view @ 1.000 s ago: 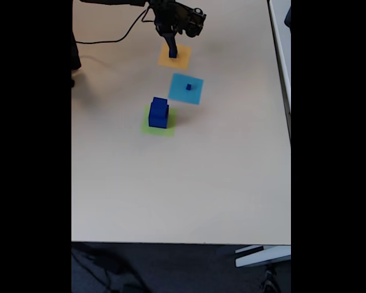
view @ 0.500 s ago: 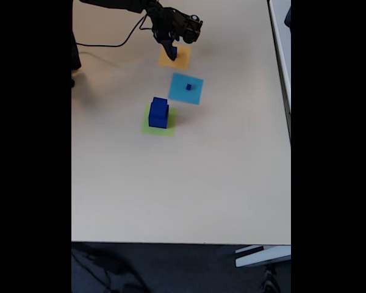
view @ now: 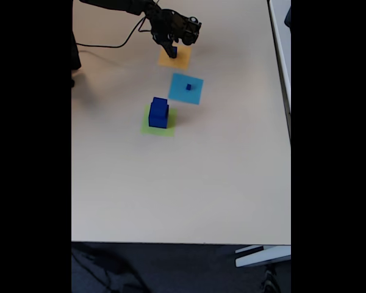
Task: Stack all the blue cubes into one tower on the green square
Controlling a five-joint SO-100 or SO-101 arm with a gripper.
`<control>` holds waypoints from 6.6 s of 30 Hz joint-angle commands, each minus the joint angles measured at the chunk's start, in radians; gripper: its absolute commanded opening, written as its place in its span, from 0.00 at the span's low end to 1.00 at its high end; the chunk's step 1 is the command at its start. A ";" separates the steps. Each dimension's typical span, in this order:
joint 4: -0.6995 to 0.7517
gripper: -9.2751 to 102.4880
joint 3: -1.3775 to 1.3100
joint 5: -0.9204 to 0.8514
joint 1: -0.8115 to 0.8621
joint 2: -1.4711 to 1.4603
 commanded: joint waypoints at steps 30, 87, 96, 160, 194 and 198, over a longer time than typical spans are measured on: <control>-0.025 0.17 0.032 -0.029 -0.008 0.044; 0.589 0.10 -0.178 -0.721 0.554 0.485; 0.598 0.11 -0.164 -0.798 0.638 0.489; 0.549 0.13 -0.270 -0.755 0.781 0.304; 0.476 0.14 -0.150 -0.710 0.747 0.331; 0.466 0.14 -0.126 -0.721 0.755 0.341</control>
